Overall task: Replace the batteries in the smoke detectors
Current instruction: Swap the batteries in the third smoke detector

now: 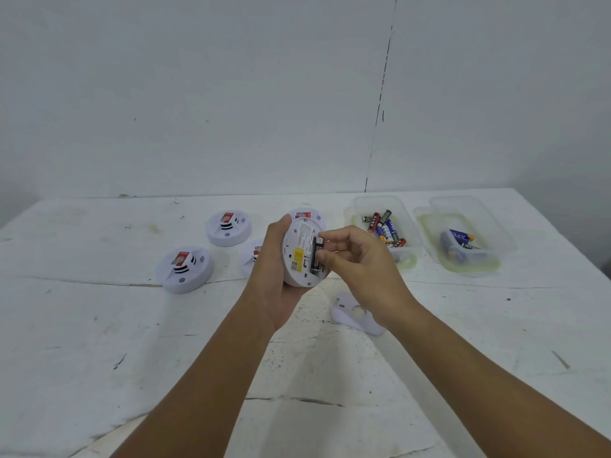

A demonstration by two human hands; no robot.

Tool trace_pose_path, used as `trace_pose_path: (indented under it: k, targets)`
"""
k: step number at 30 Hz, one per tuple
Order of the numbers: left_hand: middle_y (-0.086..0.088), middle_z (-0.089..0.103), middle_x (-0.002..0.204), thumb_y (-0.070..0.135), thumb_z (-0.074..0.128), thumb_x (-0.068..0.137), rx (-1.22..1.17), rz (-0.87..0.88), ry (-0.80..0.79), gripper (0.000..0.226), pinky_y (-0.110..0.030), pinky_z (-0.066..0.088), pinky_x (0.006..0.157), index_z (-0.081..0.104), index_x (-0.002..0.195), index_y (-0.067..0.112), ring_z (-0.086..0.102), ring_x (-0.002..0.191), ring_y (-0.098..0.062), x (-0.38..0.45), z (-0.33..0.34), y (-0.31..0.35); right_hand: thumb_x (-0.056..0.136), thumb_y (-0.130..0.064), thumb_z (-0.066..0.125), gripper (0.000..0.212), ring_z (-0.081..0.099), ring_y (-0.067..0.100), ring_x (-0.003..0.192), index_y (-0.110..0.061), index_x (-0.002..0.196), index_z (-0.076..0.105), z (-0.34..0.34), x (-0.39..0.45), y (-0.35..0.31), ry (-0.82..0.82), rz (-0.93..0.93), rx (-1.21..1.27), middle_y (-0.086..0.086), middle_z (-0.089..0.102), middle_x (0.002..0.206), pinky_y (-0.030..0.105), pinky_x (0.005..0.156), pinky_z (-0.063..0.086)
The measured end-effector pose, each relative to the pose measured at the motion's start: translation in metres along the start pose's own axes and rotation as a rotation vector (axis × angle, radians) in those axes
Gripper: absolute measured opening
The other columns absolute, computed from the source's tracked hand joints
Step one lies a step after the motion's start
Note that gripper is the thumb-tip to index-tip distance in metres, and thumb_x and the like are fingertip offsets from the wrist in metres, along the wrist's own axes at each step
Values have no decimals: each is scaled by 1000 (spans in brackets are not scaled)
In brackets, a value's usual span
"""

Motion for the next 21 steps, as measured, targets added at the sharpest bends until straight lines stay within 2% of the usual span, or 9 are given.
trace_pose_path:
  k: [3,6,9,12,15,21]
  targets:
    - [-16,74,119,51,51,103,18,18,5,50,-49,55,101,69,130,14,68,108,-30,0,0,3,91,-9,79,23,71,12,81,-23,110,76,-2,-1,0,30,11,-7,-4,73,88,27,79,61]
    - [-14,76,115,51,48,103,27,26,-12,49,-50,52,105,70,126,14,71,105,-29,1,4,6,88,-19,83,25,75,20,87,-25,111,74,-2,1,0,36,25,-18,-2,76,92,34,81,63]
    - [-13,76,117,52,46,104,53,27,-33,50,-49,53,104,68,130,15,73,105,-27,1,8,7,85,-25,86,26,75,21,86,-27,106,72,-5,1,-1,66,26,-59,-1,76,92,33,76,64]
    - [-15,73,120,52,48,103,62,28,-33,52,-50,52,106,68,132,14,70,106,-28,3,9,6,87,-20,84,22,75,18,85,-25,104,72,-9,1,-1,89,16,-42,-3,77,91,28,74,62]
    - [-17,73,121,52,50,103,64,23,-24,51,-51,51,107,69,131,14,68,109,-30,5,6,5,89,-9,81,24,74,11,84,-20,108,74,-3,2,0,36,25,23,-8,76,88,23,75,61]
    - [-15,73,121,53,50,102,81,19,-31,51,-50,52,107,70,131,15,68,105,-28,10,9,4,90,-8,79,27,76,20,91,-23,112,72,-6,7,0,24,27,-2,1,77,94,34,83,63]
Point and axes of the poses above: each hand's wrist, its own x-axis towards the middle knuckle, its own z-axis out of the palm, y = z × x, the point moved 10 cm from there along x, towards the middle knuckle
